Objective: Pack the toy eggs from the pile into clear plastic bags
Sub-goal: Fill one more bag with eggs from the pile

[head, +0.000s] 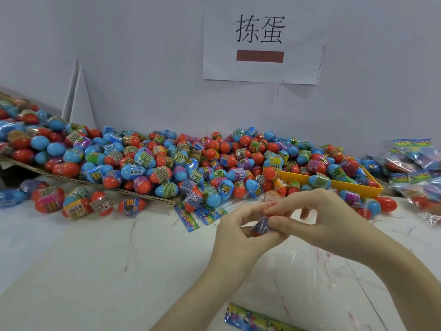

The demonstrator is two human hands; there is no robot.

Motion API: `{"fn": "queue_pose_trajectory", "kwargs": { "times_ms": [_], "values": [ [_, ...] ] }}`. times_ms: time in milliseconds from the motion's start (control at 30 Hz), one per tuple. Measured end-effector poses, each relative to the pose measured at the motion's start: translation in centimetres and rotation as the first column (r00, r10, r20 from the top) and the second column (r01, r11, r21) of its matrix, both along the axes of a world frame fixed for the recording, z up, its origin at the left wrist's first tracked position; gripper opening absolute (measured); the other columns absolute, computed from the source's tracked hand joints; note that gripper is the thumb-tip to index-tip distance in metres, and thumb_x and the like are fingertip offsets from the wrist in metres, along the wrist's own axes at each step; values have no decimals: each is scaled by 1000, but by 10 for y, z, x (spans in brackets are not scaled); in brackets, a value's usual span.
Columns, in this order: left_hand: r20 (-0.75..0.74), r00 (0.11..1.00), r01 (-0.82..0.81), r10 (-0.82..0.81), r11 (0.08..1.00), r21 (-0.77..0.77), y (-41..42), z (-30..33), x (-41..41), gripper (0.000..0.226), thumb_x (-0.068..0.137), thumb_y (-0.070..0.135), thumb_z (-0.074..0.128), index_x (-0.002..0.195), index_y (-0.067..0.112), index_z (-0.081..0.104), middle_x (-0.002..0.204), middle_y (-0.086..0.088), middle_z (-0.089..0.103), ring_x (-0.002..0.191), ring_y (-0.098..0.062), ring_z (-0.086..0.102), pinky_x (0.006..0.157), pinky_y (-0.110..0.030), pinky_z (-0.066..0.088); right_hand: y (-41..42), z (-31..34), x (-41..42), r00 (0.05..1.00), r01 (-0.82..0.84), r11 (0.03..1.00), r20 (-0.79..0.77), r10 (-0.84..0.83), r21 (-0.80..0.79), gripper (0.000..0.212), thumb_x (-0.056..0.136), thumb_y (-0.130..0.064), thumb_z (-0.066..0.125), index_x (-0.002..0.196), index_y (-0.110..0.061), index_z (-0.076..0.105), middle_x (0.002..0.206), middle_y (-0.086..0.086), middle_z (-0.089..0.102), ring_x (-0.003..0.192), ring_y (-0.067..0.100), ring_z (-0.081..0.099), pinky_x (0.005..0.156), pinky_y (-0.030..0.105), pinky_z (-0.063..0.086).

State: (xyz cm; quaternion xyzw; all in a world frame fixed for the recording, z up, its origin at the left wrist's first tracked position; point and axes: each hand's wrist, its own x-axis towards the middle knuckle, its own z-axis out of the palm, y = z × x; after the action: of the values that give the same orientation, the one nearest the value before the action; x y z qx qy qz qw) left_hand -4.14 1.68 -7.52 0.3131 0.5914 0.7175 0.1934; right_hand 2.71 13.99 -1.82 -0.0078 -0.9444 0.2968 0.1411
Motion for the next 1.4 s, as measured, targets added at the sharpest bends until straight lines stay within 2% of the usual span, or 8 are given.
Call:
{"fn": "queue_pose_trajectory", "kwargs": {
  "times_ms": [167, 267, 367, 533, 1000, 1233, 1333, 1400],
  "values": [
    [86, 987, 142, -135, 987, -77, -1, -2, -4, 26, 74, 3, 74, 97, 13, 71, 68, 7, 67, 65, -3, 61, 63, -16, 50, 6, -6, -8, 989, -32, 992, 150, 13, 124, 21, 86, -25, 59, 98, -40, 68, 93, -27, 56, 98, -4, 43, 87, 16, 34],
    [152, 972, 200, -179, 970, -137, -2, -6, -8, 31, 65, 12, 80, 95, 12, 71, 65, 6, 63, 63, -9, 56, 68, -23, 51, 8, -9, -13, 981, -37, 995, 193, 18, 96, 25, 88, -19, 57, 100, -39, 68, 85, -31, 54, 93, -14, 45, 78, 7, 40],
    [166, 956, 270, -242, 947, -174, -6, -5, -13, 37, 63, 19, 82, 99, 16, 70, 76, 4, 69, 71, -8, 63, 73, -21, 52, 8, -11, -15, 976, -26, 999, 215, 32, -28, 23, 87, -21, 59, 84, -44, 63, 76, -31, 59, 82, -22, 49, 68, -4, 35],
    [232, 911, 374, -341, 921, -112, -9, -1, -20, 42, 64, 26, 76, 105, 19, 67, 101, -8, 71, 105, -22, 64, 98, -33, 48, 13, -14, -13, 990, -13, 972, 135, 46, -235, 25, 84, -12, 61, 77, -35, 66, 77, -20, 67, 77, -7, 58, 68, 3, 43],
    [296, 890, 375, -347, 926, -42, -5, -2, -15, 39, 69, 35, 66, 98, 8, 68, 87, -3, 70, 85, -18, 69, 74, -29, 57, 10, -10, -11, 990, 70, 997, 123, -66, -29, 23, 87, -23, 56, 74, -42, 58, 74, -18, 63, 78, -6, 56, 69, 11, 47],
    [421, 850, 356, -318, 935, -12, -3, -5, -18, 41, 64, 30, 71, 95, 4, 66, 90, -7, 73, 82, -22, 71, 78, -31, 56, 10, -11, -14, 992, 28, 956, 123, 9, -292, 15, 89, -29, 48, 88, -35, 61, 83, -18, 69, 80, -10, 61, 66, 4, 46],
    [466, 840, 322, -277, 947, -17, -1, -6, -20, 22, 75, 18, 69, 92, 4, 66, 91, -11, 73, 78, -21, 71, 71, -26, 56, 28, -13, -32, 931, 243, 877, -156, -331, -414, 10, 89, -18, 54, 85, -22, 63, 76, -10, 71, 73, -1, 65, 57, 6, 45],
    [483, 836, 311, -262, 950, -24, 0, -6, -20, 13, 81, 12, 65, 92, 5, 66, 90, -10, 74, 75, -20, 71, 68, -25, 56, 37, -20, -46, 878, 451, 870, -75, -473, -202, 11, 88, -17, 59, 98, -17, 63, 96, -4, 67, 82, 7, 61, 65, 12, 47]
  ]
}}
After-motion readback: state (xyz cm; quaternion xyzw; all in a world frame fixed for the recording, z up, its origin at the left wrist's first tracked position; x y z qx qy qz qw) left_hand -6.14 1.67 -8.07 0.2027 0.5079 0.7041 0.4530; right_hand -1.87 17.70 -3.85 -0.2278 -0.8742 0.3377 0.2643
